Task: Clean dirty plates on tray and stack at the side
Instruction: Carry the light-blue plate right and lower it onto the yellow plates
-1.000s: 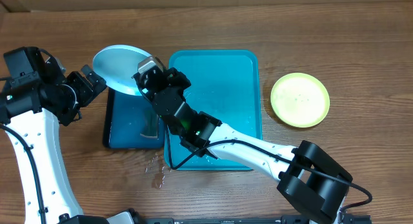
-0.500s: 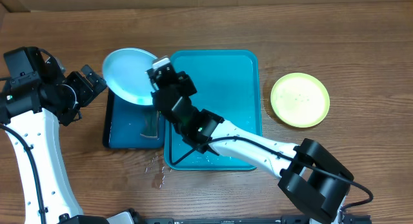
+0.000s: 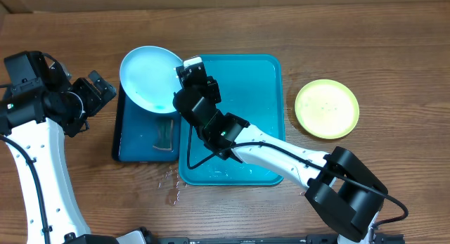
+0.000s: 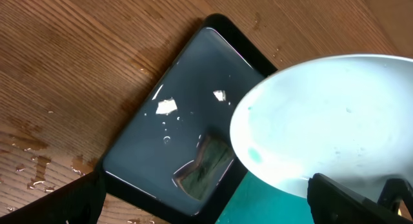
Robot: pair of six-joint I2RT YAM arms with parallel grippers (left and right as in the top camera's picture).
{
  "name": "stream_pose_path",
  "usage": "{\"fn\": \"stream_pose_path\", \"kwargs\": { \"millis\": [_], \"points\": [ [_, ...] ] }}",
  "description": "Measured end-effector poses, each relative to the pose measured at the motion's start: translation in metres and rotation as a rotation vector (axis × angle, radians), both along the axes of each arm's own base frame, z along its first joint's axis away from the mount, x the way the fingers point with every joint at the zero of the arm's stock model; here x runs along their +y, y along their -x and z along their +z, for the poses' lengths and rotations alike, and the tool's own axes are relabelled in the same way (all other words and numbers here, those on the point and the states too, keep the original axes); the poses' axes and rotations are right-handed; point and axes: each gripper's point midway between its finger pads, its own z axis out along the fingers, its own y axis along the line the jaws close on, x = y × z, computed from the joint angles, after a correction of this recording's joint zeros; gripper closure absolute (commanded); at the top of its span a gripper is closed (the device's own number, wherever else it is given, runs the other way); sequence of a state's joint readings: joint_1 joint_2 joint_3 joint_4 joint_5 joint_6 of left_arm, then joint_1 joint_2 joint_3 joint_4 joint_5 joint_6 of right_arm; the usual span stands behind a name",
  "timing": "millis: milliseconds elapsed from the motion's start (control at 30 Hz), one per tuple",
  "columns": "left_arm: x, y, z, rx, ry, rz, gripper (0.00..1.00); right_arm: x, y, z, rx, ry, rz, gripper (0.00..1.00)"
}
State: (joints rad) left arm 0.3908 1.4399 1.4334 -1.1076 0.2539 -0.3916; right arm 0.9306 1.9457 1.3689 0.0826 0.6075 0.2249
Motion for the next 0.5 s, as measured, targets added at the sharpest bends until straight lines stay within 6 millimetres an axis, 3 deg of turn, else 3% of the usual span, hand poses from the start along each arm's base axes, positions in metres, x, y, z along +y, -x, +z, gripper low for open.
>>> {"fn": "stream_pose_path", "kwargs": {
  "millis": [133, 267, 367, 500],
  "points": [
    [0.0, 0.0, 0.0, 0.0, 0.0, 0.0, 0.0, -0.005, -0.001, -0.002, 0.026, -0.029, -0.022, 0.96],
    [0.0, 0.0, 0.0, 0.0, 0.0, 0.0, 0.0, -0.025, -0.007, 0.0, 0.073, -0.032, -0.047, 0.96],
    [0.0, 0.0, 0.0, 0.0, 0.0, 0.0, 0.0, -0.054, -0.014, 0.009, 0.129, -0.047, -0.083, 0.96],
    [0.0, 0.0, 0.0, 0.0, 0.0, 0.0, 0.0, -0.114, -0.025, 0.024, 0.23, -0.123, -0.173, 0.96]
  ]
}}
